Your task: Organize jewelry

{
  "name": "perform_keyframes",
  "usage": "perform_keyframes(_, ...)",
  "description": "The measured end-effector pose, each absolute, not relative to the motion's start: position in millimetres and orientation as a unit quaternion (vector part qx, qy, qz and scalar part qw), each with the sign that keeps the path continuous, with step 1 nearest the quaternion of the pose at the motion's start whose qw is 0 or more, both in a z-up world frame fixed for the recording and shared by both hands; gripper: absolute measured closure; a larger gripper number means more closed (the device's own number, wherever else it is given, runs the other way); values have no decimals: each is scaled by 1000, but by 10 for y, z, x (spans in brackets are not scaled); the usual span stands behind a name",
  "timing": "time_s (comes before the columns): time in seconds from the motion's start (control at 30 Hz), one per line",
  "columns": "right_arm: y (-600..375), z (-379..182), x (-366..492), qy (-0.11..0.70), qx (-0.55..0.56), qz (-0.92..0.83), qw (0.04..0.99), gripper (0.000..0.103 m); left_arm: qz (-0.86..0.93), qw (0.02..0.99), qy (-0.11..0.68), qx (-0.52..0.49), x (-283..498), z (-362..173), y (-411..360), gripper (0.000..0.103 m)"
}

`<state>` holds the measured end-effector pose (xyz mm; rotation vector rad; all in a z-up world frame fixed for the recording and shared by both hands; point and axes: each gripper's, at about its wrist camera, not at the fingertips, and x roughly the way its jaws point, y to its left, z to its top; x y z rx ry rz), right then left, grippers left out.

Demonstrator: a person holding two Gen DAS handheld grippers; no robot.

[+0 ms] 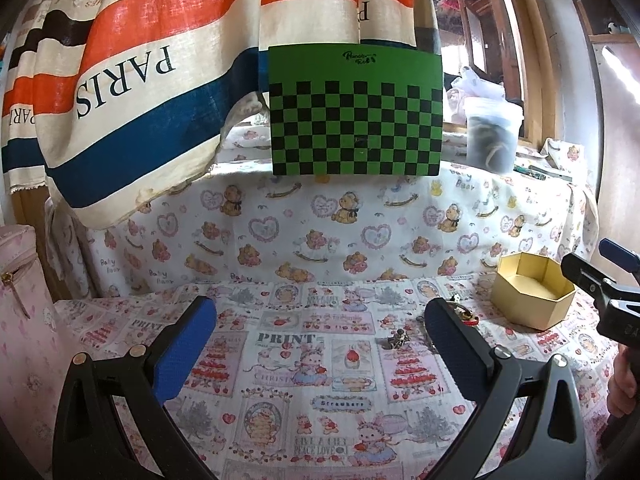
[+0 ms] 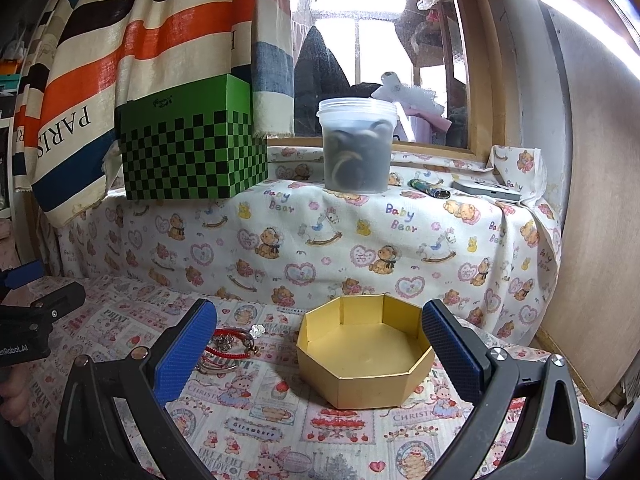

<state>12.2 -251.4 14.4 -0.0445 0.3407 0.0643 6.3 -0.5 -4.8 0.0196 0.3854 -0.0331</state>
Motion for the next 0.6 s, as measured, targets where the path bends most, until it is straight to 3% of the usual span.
perform_keyframes(0.6, -2640, 114, 240, 199, 11, 21, 980, 0, -32, 980, 193, 26, 66, -35, -51, 0)
